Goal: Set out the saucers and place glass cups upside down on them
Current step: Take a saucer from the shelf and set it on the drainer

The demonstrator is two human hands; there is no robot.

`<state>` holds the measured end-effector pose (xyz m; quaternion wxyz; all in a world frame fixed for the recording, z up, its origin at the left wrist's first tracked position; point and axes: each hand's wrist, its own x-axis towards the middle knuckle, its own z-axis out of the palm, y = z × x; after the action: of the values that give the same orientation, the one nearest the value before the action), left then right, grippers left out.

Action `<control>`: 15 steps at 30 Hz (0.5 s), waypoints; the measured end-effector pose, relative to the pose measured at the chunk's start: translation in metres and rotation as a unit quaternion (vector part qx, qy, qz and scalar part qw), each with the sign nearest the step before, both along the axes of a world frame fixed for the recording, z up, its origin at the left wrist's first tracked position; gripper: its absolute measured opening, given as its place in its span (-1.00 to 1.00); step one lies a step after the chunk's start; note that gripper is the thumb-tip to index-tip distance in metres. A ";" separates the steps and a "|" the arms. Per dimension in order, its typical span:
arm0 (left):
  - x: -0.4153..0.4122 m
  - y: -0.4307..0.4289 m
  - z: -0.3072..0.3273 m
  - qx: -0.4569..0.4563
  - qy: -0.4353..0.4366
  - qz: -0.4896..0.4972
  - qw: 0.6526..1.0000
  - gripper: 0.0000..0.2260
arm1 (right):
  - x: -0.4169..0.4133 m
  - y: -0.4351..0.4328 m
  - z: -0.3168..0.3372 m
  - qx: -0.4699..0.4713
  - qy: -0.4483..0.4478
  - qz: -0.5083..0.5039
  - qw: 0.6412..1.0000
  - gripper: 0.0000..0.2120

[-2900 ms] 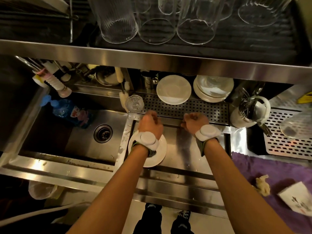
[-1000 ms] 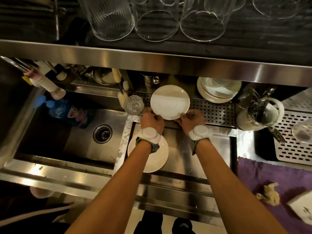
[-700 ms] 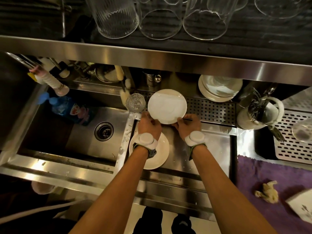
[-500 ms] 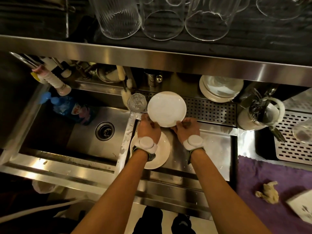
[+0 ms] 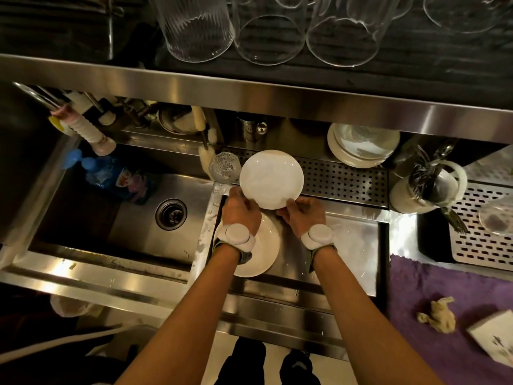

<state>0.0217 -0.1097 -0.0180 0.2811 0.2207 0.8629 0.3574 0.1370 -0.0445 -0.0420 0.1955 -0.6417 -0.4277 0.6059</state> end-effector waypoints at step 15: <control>-0.023 -0.009 0.023 -0.010 0.051 -0.001 0.999 -0.87 | -0.014 0.010 0.048 0.098 -0.064 0.006 0.993 -0.71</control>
<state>-0.0012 -0.1191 0.0053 0.2393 0.2371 0.8792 0.3368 0.1230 -0.0345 0.0064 0.2253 -0.6543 -0.5005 0.5201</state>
